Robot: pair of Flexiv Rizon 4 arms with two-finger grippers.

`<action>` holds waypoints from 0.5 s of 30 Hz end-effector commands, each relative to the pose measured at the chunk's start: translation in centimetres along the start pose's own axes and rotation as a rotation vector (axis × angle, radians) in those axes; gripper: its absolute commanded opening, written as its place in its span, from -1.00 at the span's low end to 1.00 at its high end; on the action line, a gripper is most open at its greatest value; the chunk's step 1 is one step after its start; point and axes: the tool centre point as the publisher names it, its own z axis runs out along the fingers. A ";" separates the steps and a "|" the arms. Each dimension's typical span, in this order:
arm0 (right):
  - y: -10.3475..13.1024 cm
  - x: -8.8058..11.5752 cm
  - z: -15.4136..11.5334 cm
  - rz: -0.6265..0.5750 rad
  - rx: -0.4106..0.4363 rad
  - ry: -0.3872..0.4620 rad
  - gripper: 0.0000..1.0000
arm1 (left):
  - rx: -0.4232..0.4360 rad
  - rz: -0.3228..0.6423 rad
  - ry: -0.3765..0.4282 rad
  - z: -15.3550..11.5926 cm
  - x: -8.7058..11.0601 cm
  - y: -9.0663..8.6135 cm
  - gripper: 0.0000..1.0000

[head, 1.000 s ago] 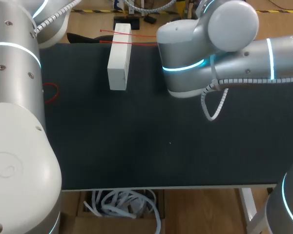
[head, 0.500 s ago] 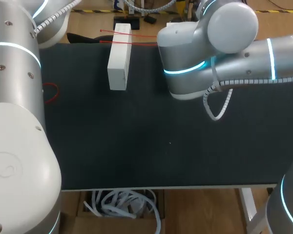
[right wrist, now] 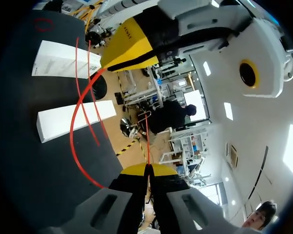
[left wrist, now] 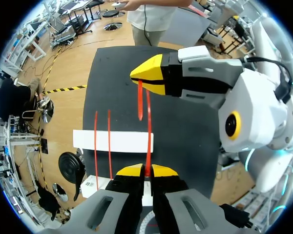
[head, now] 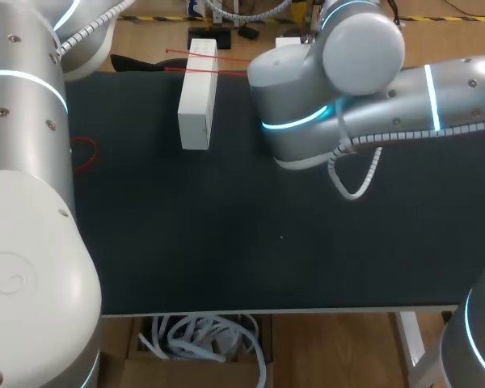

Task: Grab the tape and strap the tape.

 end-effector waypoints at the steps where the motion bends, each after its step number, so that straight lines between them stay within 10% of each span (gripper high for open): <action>1: 1.1 0.3 -0.5 -0.007 -0.002 -0.002 -1.00 | -0.005 -0.001 0.005 -0.1 -0.2 -0.1 -1.00; 15: 2.5 0.7 -0.7 -0.068 -0.013 -0.015 -1.00 | -0.005 -0.001 0.005 -0.1 -0.2 -0.1 -1.00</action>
